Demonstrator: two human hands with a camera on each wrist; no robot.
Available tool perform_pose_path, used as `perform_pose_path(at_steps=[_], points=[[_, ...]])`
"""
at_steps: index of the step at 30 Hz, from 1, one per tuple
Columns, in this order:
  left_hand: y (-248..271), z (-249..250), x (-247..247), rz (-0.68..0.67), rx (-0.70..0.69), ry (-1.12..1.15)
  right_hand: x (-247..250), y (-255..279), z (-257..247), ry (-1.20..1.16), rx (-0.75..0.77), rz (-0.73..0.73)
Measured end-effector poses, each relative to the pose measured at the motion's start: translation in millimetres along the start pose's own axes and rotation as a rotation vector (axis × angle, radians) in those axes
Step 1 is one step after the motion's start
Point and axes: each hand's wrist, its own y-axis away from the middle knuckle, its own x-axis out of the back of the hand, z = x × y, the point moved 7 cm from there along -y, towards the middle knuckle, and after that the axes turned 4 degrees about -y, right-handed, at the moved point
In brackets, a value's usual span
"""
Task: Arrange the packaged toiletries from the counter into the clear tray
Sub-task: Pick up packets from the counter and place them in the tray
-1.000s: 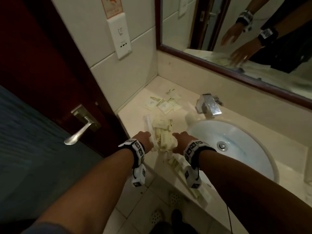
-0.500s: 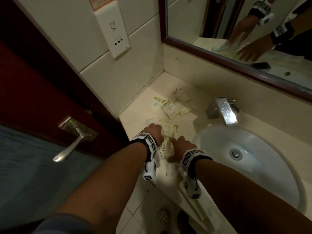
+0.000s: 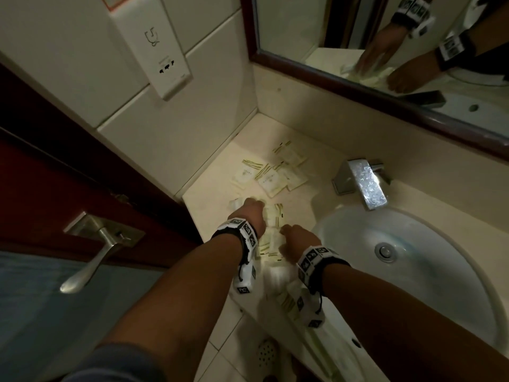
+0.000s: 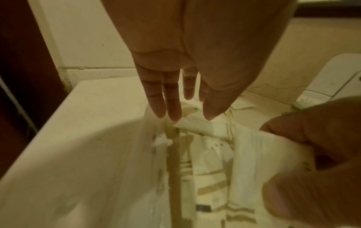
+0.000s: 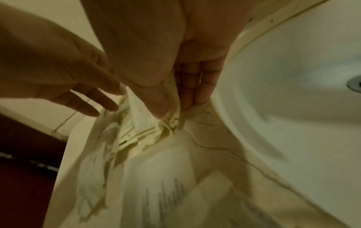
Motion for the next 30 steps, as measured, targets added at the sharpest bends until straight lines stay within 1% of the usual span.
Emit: perform_pose_path(at_steps=[3,7,10,14,18,21,25,27,30], points=[[-6.7,5.3,-1.0,-0.003,-0.008,0.005,7.6,-4.8,7.0,-0.120,-0.036,0.029],[-13.3,12.1,-5.1,-0.030,-0.015,-0.062,16.7,-10.7,15.2,-0.260,-0.099,0.053],[-15.3,15.2,-3.5,-0.001,0.006,-0.102,22.3,-14.1,19.1,-0.307,-0.119,0.074],[-15.0,15.8,2.7,0.044,0.028,-0.150,24.2,-16.0,21.6,-0.349,-0.099,0.086],[-7.7,14.8,15.2,0.094,-0.008,-0.158,33.2,-12.6,20.9,-0.382,-0.086,0.124],[-2.4,10.6,24.6,0.114,-0.028,-0.119,44.6,-4.1,16.0,-0.391,-0.058,0.181],[14.1,2.4,36.8,0.100,0.005,-0.014,62.4,13.8,5.5,-0.416,0.014,0.290],[24.5,3.3,42.4,0.091,0.004,0.042,70.1,23.4,-1.8,-0.420,0.046,0.317],[44.1,10.6,48.1,0.079,-0.038,0.140,77.2,42.2,-11.4,-0.417,0.075,0.343]])
